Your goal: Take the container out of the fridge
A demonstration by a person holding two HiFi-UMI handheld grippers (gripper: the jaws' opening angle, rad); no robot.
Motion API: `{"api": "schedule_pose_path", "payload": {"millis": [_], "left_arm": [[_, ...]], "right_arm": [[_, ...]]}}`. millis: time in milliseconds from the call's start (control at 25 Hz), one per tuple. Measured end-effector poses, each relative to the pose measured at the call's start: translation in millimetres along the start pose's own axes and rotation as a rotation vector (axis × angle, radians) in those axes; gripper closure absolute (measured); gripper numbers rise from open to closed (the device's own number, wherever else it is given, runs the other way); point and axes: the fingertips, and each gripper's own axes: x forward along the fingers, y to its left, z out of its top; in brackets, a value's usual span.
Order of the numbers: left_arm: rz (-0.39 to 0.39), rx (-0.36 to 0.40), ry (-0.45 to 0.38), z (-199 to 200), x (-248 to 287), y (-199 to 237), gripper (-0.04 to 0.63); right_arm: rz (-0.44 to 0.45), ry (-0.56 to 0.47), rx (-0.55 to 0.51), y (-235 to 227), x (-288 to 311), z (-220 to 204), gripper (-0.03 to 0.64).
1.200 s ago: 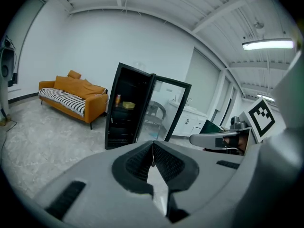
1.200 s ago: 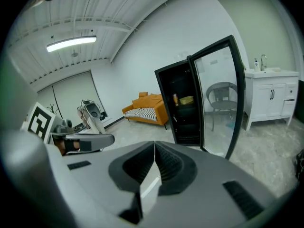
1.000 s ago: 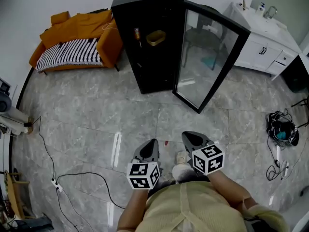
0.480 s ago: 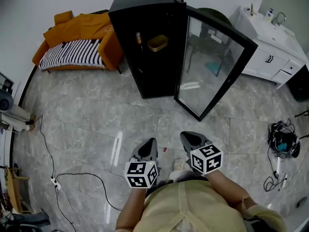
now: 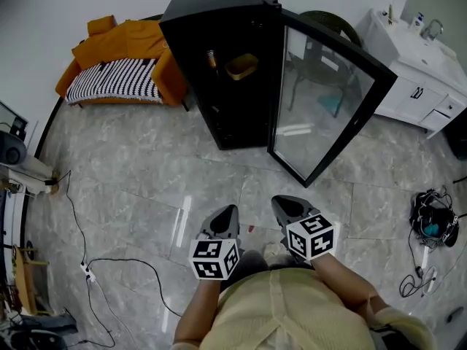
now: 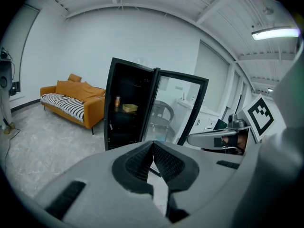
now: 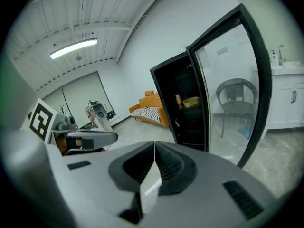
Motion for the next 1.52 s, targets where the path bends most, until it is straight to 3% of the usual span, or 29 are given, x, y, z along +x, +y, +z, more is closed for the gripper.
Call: {"api": "schedule_pose_path", "payload": {"millis": [480,1520], "left_arm": [[0.012,-0.01,0.011,8.4,33.8,11.5,0.572],[-0.117,0.037,0.057,60.7,152.7,67.8,0.572]], "right_arm": [[-0.001,0.011,0.008,-24.5,22.3,9.2,0.588],[-0.104,0.012,0.072,-68.8,118.2,52.9,0.588]]}}
